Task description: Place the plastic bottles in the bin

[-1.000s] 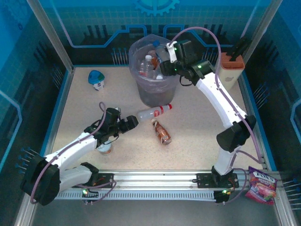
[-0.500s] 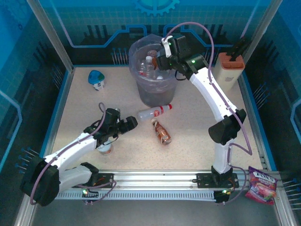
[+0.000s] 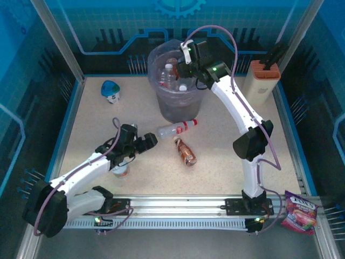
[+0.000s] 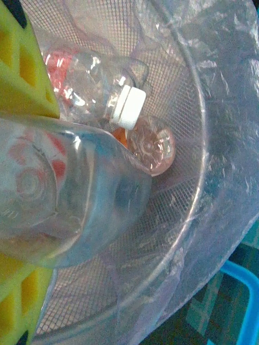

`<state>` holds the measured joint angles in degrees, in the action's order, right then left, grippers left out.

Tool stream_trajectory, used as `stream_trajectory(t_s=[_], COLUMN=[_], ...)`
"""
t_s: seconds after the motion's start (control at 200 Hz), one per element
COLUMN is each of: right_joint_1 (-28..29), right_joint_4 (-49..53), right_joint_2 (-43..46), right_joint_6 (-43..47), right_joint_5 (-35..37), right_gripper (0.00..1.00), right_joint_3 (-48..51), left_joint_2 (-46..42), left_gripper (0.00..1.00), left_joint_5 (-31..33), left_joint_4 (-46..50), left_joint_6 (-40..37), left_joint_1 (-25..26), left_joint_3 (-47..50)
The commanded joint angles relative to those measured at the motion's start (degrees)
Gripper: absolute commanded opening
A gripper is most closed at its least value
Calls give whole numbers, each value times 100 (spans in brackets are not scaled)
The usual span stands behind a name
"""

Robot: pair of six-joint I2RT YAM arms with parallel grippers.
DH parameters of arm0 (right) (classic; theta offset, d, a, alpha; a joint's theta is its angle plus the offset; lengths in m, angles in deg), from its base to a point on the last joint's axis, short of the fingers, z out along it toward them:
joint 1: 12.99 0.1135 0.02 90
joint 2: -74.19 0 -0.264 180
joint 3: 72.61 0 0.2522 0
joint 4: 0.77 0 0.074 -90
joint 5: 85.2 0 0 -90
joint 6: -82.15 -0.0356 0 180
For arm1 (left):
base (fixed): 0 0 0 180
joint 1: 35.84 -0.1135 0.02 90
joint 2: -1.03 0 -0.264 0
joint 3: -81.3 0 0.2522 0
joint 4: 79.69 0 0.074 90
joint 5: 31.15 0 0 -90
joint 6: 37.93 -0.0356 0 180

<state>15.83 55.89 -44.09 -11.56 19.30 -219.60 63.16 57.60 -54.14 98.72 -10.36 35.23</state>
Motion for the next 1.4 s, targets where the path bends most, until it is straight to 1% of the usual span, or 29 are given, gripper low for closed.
stream_trajectory(t_s=[0.0, 0.08, 0.185, 0.335, 0.435, 0.52, 0.605, 0.7, 0.78, 0.891, 1.006, 1.091, 1.216, 1.291, 1.391], right_joint_1=[27, 27, 27, -75, -305, -568, -837, -1107, -1271, -1380, -1414, -1414, -1410, -1413, -1411], right_joint_4=[123, 114, 8, 8, -46, -138, -150, -111, -18, 157, 52, -97, -357, -480, -595], right_joint_2=[488, 829, 1387, 2235, 2974, 3653, 4303, 5002, 5463, 6001, 6458, 6643, 6680, 6639, 6570], right_joint_6=[-13, -16, -23, -116, -368, -604, -824, -1020, -1110, -1310, -1614, -1848, -2063, -2112, -2144], right_joint_5=[-322, -438, -613, -976, -1468, -1957, -2317, -2719, -3058, -3488, -3960, -4114, -4208, -4180, -4141], right_gripper=[64, 69, 74, 78, 79, 79, 78, 78, 78, 78, 78, 78, 78, 78, 78], right_joint_3=[-40, 96, 576, 1480, 2422, 3342, 4222, 5137, 5775, 6560, 7434, 8031, 8489, 8514, 8490], left_joint_2=[-80, -29, 119, 435, 784, 1184, 1563, 1968, 2310, 2752, 3083, 3329, 3686, 3846, 3926], left_gripper=[96, 96, 96, 96, 96, 96, 97, 99, 99, 99, 99, 99, 99, 99, 96], left_joint_5=[71, 58, 88, -73, -324, -687, -920, -972, -1018, -1316, -1489, -1685, -1857, -1946, -1949], left_joint_4=[36, -27, -28, -325, -462, -539, -645, -787, -1012, -1243, -1419, -1389, -1427, -1417, -1385], left_joint_6=[55, -13, -289, -1221, -2113, -2729, -3253, -3639, -3761, -3795, -3835, -3833, -3739, -3670, -3605], left_joint_1=[45, 45, 40, 45, 32, -7, -34, -59, -158, -328, -370, -368, -361, -362, -328], left_joint_3=[-31, -64, -203, -478, -763, -1036, -1265, -1467, -1582, -1817, -2002, -2152, -2225, -2245, -2200])
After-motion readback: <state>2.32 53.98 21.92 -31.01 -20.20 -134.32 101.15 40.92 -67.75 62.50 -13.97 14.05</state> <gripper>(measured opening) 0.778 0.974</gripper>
